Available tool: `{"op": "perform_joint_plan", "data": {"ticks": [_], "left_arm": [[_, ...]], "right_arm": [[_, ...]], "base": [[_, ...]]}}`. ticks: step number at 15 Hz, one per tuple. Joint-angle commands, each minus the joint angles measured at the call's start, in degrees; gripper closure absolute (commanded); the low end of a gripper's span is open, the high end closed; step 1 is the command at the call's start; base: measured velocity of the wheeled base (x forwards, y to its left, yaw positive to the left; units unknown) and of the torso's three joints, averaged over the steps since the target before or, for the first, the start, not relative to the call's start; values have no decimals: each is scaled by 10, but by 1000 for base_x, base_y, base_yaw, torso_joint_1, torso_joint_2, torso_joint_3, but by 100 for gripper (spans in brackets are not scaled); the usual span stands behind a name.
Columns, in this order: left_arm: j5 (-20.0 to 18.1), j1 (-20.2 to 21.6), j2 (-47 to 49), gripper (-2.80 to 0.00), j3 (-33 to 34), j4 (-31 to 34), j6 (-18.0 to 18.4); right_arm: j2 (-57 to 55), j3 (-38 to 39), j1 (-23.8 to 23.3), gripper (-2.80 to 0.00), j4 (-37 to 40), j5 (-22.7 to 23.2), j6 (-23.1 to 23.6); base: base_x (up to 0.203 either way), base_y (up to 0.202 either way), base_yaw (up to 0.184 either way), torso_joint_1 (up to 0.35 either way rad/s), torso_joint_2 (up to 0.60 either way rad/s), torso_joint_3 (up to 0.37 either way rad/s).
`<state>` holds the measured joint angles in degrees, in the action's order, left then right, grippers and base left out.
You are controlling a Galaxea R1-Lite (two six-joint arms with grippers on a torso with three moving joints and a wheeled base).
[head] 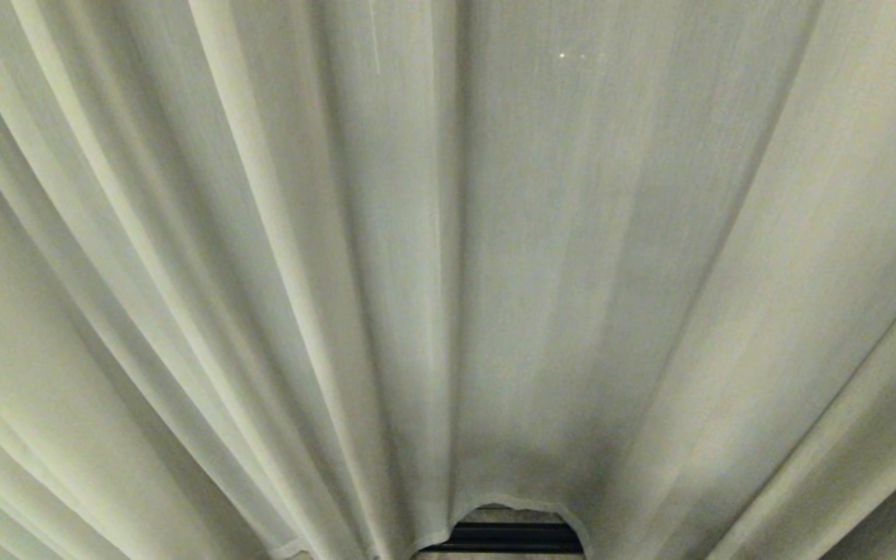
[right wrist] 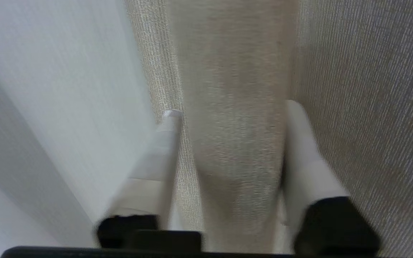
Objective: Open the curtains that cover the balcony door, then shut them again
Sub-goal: Close the outer curtains on both sides
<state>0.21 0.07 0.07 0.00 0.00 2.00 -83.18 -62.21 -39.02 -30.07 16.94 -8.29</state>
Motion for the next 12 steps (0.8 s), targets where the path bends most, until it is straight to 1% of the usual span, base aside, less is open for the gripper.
{"op": "perform_joint_plan", "data": {"ticks": [1,3,6,9,12], "left_arm": [[1,0,-1,0,0,0,0],[0,0,0,0,0,0,0],[1,0,-1,0,0,0,0],[1,0,-1,0,0,0,0],[1,0,-1,0,0,0,0]], "right_arm": [[2,0,0,0,-2,1,-3],[1,-3,1,0,-2,1,-16],[-2,0,1,0,-30,3,-17],[-2,1,3,0,-35,22,-19],[15,-2,38,0,-36,22,-48]], "base": [[0,0,0,0,0,0],[0,0,0,0,0,0],[0,0,0,0,0,0],[0,0,0,0,0,0],[0,0,0,0,0,0]]}}
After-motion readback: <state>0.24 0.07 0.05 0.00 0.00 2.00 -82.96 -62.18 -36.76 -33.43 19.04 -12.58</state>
